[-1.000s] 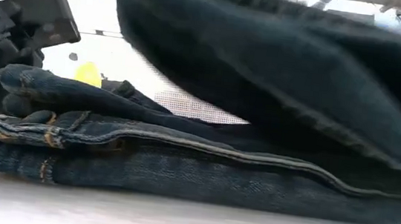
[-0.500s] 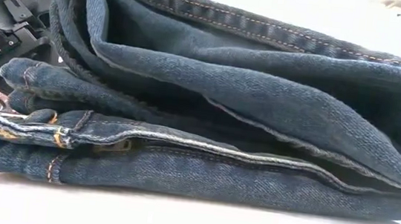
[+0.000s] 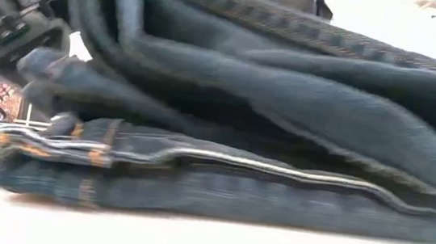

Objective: Fold laundry
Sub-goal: Fold the dark blue jeans

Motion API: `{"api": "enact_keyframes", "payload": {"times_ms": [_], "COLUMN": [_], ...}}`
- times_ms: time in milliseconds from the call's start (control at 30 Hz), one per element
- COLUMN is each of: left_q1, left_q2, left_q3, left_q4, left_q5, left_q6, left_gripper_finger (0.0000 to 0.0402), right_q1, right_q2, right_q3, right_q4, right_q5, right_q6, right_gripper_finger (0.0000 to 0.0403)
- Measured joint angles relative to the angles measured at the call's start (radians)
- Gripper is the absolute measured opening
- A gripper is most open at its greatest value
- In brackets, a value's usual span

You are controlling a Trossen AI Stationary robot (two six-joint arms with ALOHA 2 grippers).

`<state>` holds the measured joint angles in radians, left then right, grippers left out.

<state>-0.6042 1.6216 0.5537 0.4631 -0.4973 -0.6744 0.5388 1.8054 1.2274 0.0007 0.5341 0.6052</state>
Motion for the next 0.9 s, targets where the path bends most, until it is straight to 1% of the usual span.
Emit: {"api": "enact_keyframes", "payload": {"times_ms": [67, 133, 233, 267, 333, 433, 567, 733, 767, 800, 833, 900], "left_q1": [0.008, 0.016, 0.035, 0.039, 0.053, 0.071, 0.076, 0.06, 0.057, 0.053, 0.045, 0.038], "left_q2": [0.018, 0.059, 0.148, 0.175, 0.213, 0.23, 0.195, 0.064, 0.041, 0.015, -0.012, -0.05], "left_q3": [0.013, 0.058, 0.165, 0.205, 0.28, 0.382, 0.475, 0.549, 0.552, 0.552, 0.552, 0.554], "left_q4": [0.041, 0.048, 0.023, -0.013, -0.143, -0.373, -0.652, -0.816, -0.833, -0.837, -0.833, -0.798], "left_q5": [-0.003, 0.01, 0.11, 0.152, 0.204, 0.235, 0.24, 0.364, 0.371, 0.363, 0.326, 0.206], "left_q6": [0.008, 0.028, 0.08, 0.105, 0.136, 0.148, 0.191, 0.239, 0.244, 0.249, 0.261, 0.278], "left_gripper_finger": [0.0, 0.0, 0.0, 0.0, 0.0, 0.0, 0.0, 0.0, 0.0, 0.0, 0.0, 0.0], "right_q1": [0.02, 0.039, 0.068, 0.075, 0.086, 0.096, 0.116, 0.129, 0.129, 0.129, 0.126, 0.121], "right_q2": [0.028, 0.05, 0.078, 0.09, 0.111, 0.145, 0.186, 0.212, 0.212, 0.212, 0.212, 0.212], "right_q3": [-0.048, -0.078, -0.09, -0.09, -0.09, -0.09, -0.089, -0.088, -0.088, -0.088, -0.088, -0.088], "right_q4": [0.092, 0.151, 0.189, 0.206, 0.247, 0.319, 0.342, 0.326, 0.311, 0.299, 0.284, 0.276], "right_q5": [0.06, 0.127, 0.19, 0.2, 0.2, 0.185, 0.176, 0.177, 0.177, 0.177, 0.176, 0.177], "right_q6": [-0.008, -0.004, -0.004, -0.004, -0.014, -0.027, -0.027, -0.033, -0.038, -0.039, -0.045, -0.081], "right_gripper_finger": [0.0236, 0.0231, 0.022, 0.0217, 0.021, 0.02, 0.0191, 0.0182, 0.0181, 0.018, 0.0179, 0.0178]}}
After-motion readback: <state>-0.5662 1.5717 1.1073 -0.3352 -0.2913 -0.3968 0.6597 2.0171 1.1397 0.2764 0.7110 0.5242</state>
